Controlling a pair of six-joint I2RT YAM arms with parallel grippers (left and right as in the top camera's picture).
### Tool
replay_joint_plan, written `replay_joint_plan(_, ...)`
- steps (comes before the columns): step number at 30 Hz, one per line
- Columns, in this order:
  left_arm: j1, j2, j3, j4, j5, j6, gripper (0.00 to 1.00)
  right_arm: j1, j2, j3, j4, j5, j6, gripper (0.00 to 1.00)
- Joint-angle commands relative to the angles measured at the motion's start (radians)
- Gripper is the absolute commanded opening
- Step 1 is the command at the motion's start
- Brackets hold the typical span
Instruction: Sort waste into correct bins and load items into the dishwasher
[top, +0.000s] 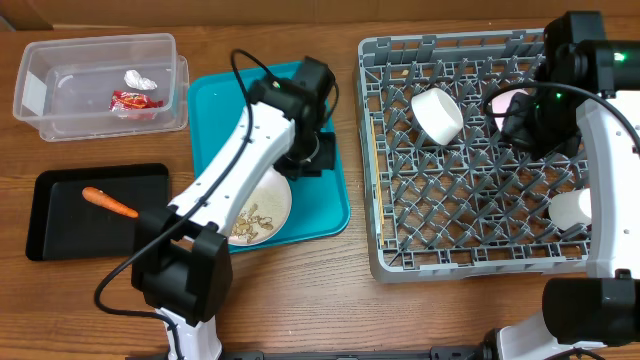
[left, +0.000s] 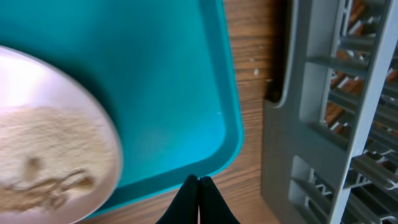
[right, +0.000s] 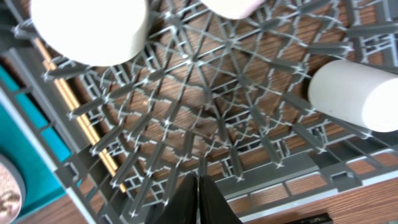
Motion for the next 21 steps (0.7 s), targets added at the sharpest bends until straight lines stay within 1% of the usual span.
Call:
replay_joint_plan(1,-0.049,0.006,-0.118,0.114,0.123,-0.117,0.04,-0.01,-0.006,0.005,0.002,0.006,0.003,0.06)
replay_joint_plan(3,-0.067,0.006,-0.166,0.174,0.154,-0.15,0.04,-0.01,-0.006,0.005,0.004,0.006,0.003,0.06)
replay_joint_plan(7,-0.098,0.006,-0.251,0.303,0.226,-0.154,0.04,-0.01,-0.006,0.005,0.006,0.006,0.004,0.06)
replay_joint_plan(12,-0.132,0.006,-0.335,0.418,0.224,-0.195,0.04,-0.01,-0.006,0.005,0.002,0.006,0.004,0.06)
replay_joint_plan(15,-0.137,0.006,-0.364,0.461,0.221,-0.219,0.04,-0.01,-0.006,0.005,0.002,0.006,0.004,0.06)
replay_joint_plan(21,-0.138,0.007,-0.366,0.471,0.207,-0.229,0.04,-0.01,-0.006,0.005,0.001,0.005,0.004,0.06)
